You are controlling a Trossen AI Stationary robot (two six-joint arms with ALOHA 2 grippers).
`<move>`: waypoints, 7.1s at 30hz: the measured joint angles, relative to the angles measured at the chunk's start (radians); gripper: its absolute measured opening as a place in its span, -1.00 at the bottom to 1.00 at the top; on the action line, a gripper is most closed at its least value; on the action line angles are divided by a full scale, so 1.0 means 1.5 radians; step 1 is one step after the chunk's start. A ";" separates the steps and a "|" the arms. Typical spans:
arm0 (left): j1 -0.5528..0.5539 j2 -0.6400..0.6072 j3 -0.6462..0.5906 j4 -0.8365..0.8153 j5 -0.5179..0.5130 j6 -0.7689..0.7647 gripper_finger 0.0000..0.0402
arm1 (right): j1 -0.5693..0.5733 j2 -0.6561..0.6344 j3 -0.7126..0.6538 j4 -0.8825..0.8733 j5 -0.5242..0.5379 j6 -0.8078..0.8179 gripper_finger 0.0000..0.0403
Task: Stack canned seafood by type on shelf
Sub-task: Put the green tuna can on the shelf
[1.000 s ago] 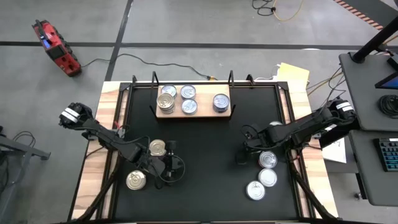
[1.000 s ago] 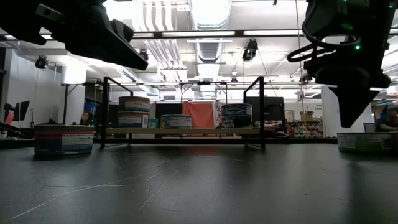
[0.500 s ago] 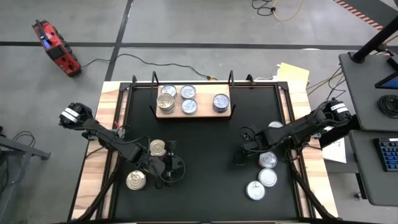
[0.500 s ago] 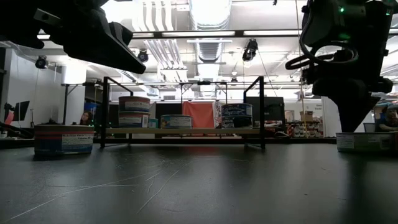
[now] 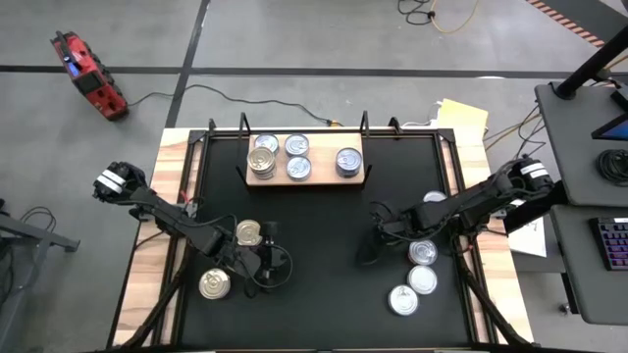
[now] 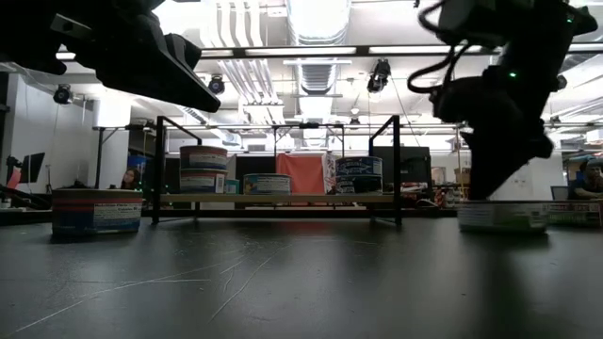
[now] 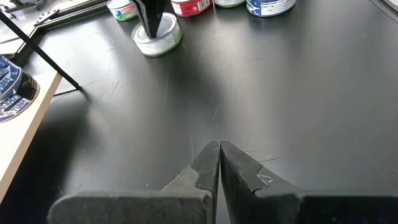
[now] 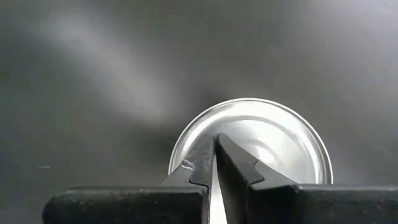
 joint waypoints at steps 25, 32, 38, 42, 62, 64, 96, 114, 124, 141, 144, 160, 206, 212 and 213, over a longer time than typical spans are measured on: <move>0.005 0.036 0.000 0.099 -0.007 0.018 -1.00 | 0.051 0.036 -0.001 0.268 0.070 -0.206 -0.94; 0.010 0.077 0.001 0.184 -0.018 0.054 -1.00 | 0.069 0.035 -0.001 0.261 0.073 -0.211 -0.94; 0.018 0.085 0.001 0.219 -0.019 0.083 -1.00 | 0.116 0.024 -0.001 0.249 0.073 -0.160 -0.94; 0.027 0.085 0.003 0.230 -0.019 0.101 -1.00 | 0.143 0.020 0.000 0.227 0.114 -0.112 -0.94; 0.076 0.085 0.003 0.288 -0.019 0.055 -1.00 | 0.147 0.063 0.001 0.117 0.220 0.079 -0.94; 0.076 0.085 0.003 0.288 -0.019 0.048 -1.00 | 0.147 0.078 0.001 0.117 0.205 0.087 -0.94; 0.075 0.213 0.002 0.501 0.042 0.003 -1.00 | 0.153 0.089 -0.001 0.351 0.101 -0.191 -0.94; 0.102 0.427 0.107 0.636 0.016 0.086 -1.00 | 0.155 0.048 0.000 0.197 0.052 -0.121 -0.94; 0.104 0.488 0.185 0.559 0.019 0.107 -1.00 | 0.156 -0.025 0.000 0.091 0.020 -0.096 -0.94; 0.143 0.519 0.237 0.511 0.058 0.097 -1.00 | 0.156 -0.025 0.001 0.067 0.020 -0.053 -0.94; 0.143 0.521 0.238 0.512 0.073 0.090 -1.00 | 0.156 -0.024 0.001 0.067 0.020 -0.039 -0.94; 0.138 0.520 0.238 0.494 0.074 0.079 -1.00 | 0.155 -0.035 0.001 0.076 -0.033 0.056 -0.94; 0.125 0.523 0.236 0.441 0.078 0.055 -1.00 | 0.155 -0.032 0.020 0.147 -0.092 -0.078 0.39; 0.125 0.522 0.236 0.442 0.077 0.055 -1.00 | 0.164 -0.032 0.085 -0.027 -0.062 -0.214 0.31; 0.125 0.522 0.236 0.442 0.077 0.055 -1.00 | 0.163 -0.032 0.102 -0.057 -0.041 -0.238 0.28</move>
